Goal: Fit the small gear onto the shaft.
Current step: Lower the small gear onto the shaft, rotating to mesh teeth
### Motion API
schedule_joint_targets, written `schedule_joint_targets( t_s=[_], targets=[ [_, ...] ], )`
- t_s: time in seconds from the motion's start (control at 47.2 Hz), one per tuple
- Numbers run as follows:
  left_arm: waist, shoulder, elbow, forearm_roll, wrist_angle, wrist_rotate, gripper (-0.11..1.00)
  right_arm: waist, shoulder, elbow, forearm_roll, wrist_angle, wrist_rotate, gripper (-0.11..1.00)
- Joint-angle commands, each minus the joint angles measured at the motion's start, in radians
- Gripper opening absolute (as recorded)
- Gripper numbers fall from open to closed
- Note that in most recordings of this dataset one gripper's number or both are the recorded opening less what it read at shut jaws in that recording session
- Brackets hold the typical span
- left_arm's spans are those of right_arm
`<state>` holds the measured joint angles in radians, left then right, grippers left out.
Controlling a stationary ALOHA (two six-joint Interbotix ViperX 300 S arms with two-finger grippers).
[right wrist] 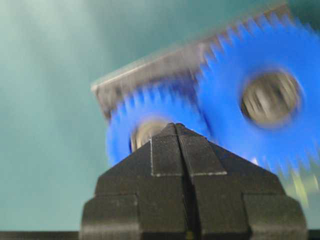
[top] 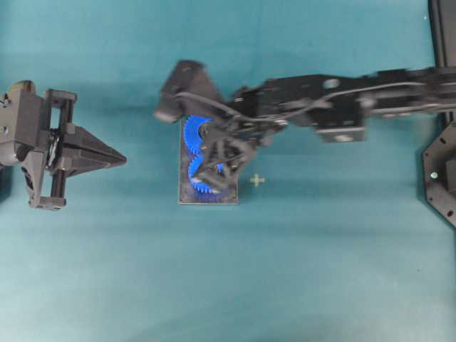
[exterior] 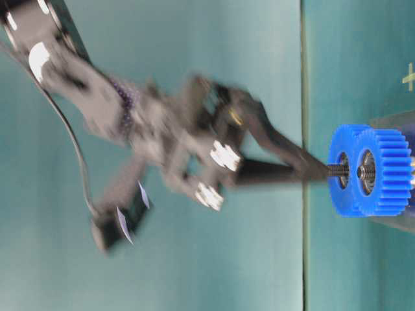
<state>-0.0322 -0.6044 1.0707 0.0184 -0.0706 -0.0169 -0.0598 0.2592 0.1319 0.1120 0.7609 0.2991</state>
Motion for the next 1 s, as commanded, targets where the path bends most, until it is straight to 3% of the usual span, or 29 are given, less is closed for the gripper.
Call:
schedule_joint_targets(
  t_s=[0.0, 0.382, 0.636, 0.784, 0.975],
  targets=[
    [-0.002, -0.002, -0.026, 0.002, -0.009, -0.002, 0.00, -0.006, 0.009, -0.049, -0.002, 0.003, -0.017, -0.02],
    [-0.002, -0.002, -0.025, 0.002, -0.009, -0.002, 0.00, -0.021, -0.038, 0.052, 0.002, 0.057, 0.006, -0.02],
    [-0.002, -0.002, -0.023, 0.002, -0.009, -0.002, 0.00, 0.055, -0.127, 0.133, 0.017, 0.069, 0.092, -0.02],
    [-0.002, -0.002, -0.023, 0.002, -0.009, -0.002, 0.00, 0.064, -0.146, 0.114, 0.014, 0.060, 0.109, -0.02],
    [-0.002, 0.002, -0.025, 0.002, -0.009, -0.002, 0.00, 0.026, -0.112, 0.038, -0.041, 0.035, 0.098, -0.02]
  ],
)
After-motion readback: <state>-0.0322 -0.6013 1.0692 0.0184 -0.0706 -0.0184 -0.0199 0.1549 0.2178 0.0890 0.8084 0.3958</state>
